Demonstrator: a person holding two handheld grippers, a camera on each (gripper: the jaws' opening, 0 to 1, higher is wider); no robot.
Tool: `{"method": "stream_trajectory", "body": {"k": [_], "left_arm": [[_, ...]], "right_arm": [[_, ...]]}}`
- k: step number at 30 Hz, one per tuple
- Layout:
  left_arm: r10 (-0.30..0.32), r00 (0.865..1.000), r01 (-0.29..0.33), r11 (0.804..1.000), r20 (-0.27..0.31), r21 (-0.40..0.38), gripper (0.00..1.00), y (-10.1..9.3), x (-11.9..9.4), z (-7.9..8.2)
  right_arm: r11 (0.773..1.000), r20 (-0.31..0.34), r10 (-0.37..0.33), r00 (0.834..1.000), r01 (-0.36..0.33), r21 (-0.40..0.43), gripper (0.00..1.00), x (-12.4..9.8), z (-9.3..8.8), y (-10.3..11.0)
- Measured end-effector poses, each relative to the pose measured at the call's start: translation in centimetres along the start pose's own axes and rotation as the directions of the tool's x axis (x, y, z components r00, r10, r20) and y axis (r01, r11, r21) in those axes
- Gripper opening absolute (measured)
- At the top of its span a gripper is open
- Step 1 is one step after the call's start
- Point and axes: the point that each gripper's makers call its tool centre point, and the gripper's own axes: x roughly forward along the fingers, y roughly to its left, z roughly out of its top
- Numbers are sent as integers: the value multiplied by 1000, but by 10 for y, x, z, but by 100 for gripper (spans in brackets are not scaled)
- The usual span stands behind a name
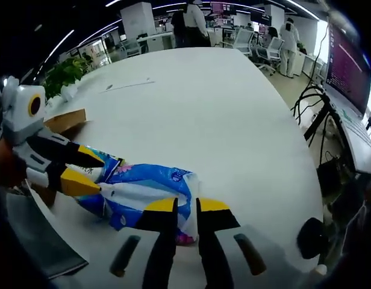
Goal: Operate the shoe box by opening the lid, removing the specified soft item, and placing it in the target area until the item is outside and the box remains undamaged.
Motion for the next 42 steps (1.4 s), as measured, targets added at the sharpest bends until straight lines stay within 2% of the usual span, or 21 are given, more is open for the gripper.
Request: {"method": "stream_trajectory", "body": {"k": [3,5,6,11,13,17,19,24,30,34,42], "left_arm": [[6,1000,-6,1000,3,-5,32,1,-1,0],[6,1000,-6,1000,-2,-7,31,3,-2,-1],[8,1000,-8,1000,-3,-9,31,3,-2,-2],[18,1000,-18,1000,-10,-8,31,6,-2,-6],[16,1000,-17,1000,-9,-13,31,5,-2,-7],[13,1000,-13,1000,1,-14,31,4,-6,-4],[7,1000,-7,1000,1,-13,32,3,-8,-4],[-8,1000,8,1000,8,-9,32,0,-14,-4],[-34,999,35,999,40,-17,34,-1,-24,0],[-18,998,20,1000,59,-24,33,9,-38,1],[17,996,-13,999,82,-44,32,30,-64,-2]], "right_arm": [[1000,27,12,1000,-12,-5,10,-6,8,8],[998,65,54,996,-53,-23,11,-13,18,23],[994,101,105,989,-102,-42,11,-14,24,38],[964,53,218,974,-207,-166,14,-5,13,82],[960,26,219,975,-211,-183,14,1,6,87],[960,-9,197,980,-195,-203,12,15,-5,86],[964,-1,189,982,-186,-189,11,18,-3,84],[971,-29,155,987,-158,-180,10,26,-7,74],[973,-72,121,990,-133,-188,10,34,-18,64],[975,-51,125,991,-132,-176,10,26,-12,67],[975,-26,129,991,-132,-181,11,-4,5,71]]}}
